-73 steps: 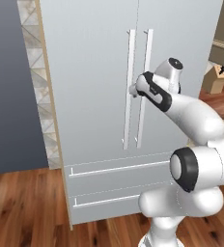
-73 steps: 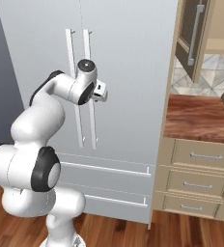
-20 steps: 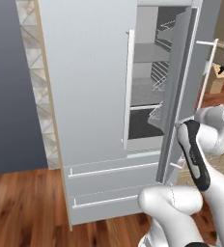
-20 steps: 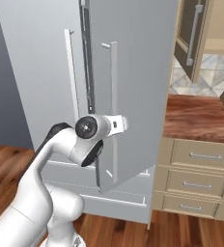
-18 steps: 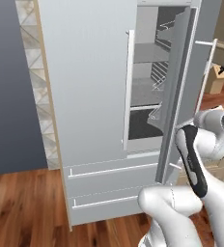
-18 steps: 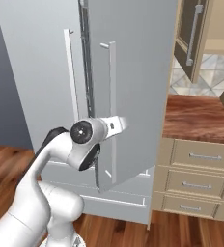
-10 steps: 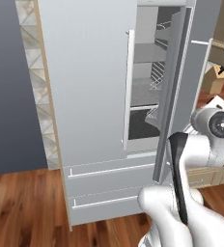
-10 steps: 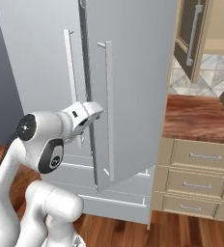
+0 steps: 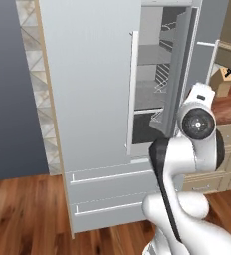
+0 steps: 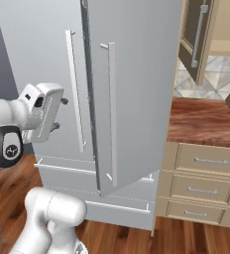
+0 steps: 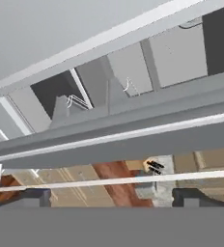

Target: There is a bowl on the dining counter. Grab a lemon wedge from the fridge and place it in the bowl. Then get the liquor bottle and glass cup from the cabinet and place them next to the bowl.

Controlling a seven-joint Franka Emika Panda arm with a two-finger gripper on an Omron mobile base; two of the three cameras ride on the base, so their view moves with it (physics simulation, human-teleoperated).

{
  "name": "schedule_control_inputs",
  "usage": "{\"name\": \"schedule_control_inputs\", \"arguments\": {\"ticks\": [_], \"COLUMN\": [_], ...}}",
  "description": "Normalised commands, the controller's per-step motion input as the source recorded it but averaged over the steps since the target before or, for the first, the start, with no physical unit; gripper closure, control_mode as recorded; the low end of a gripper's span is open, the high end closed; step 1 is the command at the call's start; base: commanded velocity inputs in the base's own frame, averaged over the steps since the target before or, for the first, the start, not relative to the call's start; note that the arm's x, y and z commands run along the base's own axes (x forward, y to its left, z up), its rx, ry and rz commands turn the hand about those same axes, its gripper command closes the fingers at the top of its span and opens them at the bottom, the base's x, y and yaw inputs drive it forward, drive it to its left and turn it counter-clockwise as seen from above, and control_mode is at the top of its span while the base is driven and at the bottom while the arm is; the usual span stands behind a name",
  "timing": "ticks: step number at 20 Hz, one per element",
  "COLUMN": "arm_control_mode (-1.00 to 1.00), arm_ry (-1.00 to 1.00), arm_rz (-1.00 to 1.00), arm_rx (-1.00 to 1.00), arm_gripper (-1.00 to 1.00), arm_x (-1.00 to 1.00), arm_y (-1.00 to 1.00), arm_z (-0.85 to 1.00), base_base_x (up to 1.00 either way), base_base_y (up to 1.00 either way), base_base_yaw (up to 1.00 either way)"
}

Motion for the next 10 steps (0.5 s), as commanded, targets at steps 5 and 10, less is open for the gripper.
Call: {"name": "schedule_control_inputs", "arguments": {"ticks": [5,10], "arm_control_mode": [-1.00,-1.00], "arm_ry": [0.29,0.30], "arm_rz": [0.00,-0.09], "arm_rx": [-0.22,-0.18], "arm_gripper": [-1.00,-1.00], "arm_x": [0.99,1.00], "arm_y": [0.56,0.03], "arm_z": [0.00,0.00], "base_base_x": [0.00,0.00], "base_base_y": [0.00,0.00], "base_base_yaw": [0.00,0.00]}}
